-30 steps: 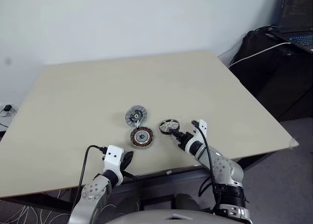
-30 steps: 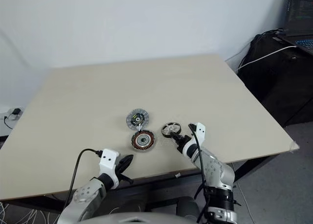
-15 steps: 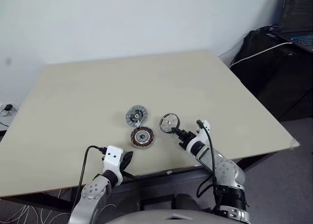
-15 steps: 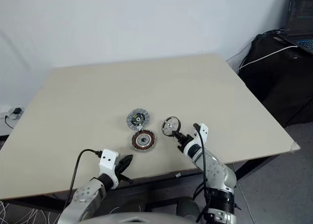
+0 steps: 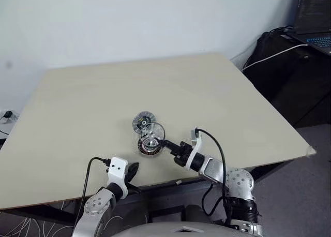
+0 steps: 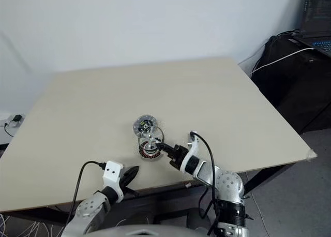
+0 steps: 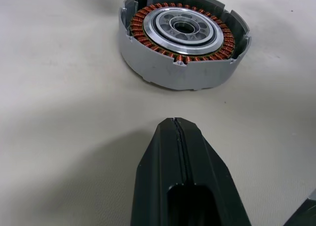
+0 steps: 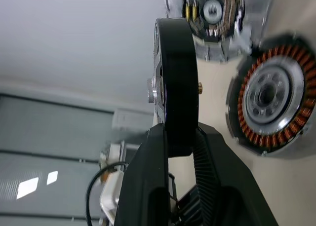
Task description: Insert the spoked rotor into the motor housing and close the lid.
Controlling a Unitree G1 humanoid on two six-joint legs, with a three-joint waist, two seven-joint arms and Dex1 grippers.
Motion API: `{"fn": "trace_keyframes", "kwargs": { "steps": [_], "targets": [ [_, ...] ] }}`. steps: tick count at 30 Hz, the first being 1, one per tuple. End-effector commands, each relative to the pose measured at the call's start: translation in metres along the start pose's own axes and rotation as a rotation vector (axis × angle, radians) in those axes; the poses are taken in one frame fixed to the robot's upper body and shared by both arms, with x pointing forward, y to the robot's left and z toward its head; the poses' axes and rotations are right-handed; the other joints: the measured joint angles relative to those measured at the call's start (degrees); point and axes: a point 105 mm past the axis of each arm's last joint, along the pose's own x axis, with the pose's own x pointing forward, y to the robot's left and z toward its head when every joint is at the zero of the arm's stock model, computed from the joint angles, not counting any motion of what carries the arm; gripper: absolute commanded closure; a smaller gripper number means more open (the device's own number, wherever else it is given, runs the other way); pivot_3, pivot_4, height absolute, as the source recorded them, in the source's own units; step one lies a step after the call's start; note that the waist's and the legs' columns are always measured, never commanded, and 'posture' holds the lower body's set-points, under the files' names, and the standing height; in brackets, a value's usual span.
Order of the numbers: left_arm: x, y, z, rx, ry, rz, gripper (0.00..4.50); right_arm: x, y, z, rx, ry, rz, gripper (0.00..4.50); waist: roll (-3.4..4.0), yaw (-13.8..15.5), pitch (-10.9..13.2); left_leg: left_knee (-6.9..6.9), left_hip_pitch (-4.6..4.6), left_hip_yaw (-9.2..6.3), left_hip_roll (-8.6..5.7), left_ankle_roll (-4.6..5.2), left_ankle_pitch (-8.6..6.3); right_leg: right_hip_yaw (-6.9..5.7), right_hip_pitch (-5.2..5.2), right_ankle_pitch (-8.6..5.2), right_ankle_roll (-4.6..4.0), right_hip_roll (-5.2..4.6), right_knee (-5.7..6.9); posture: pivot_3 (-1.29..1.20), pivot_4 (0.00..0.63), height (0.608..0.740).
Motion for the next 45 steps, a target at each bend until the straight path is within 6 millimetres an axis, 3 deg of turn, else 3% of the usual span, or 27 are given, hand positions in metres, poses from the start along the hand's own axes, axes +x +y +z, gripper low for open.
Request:
{"fn": "trace_keyframes", "kwargs": {
  "steps": [1,12,45],
  "targets": [
    [-0.001,0.001,0.006,-0.004,-0.034,0.012,4.50,0.009,0.007,0.005,-0.015,-0.012,0.036,4.10,-0.01,0.0,0.0,0.00,0.00,0.00,0.00,0.00,0.00,0.00,0.00,0.00,0.00,0.01,0.00,0.00,0.000,0.740],
    [-0.002,0.000,0.010,-0.001,-0.034,0.020,4.50,0.017,-0.013,0.005,-0.036,-0.034,-0.039,4.10,-0.01,0.0,0.0,-0.01,0.00,0.00,-0.01,0.00,0.00,-0.01,0.00,0.01,0.01,0.01,-0.01,0.00,0.000,0.740],
    [-0.003,0.002,0.009,-0.006,-0.030,0.028,4.50,0.028,-0.017,-0.006,-0.001,0.017,-0.043,4.10,-0.01,-0.1,0.0,-0.01,0.00,-0.01,-0.01,0.00,0.00,-0.01,-0.01,0.02,0.00,0.02,-0.01,0.00,0.000,0.740]
  ]
}}
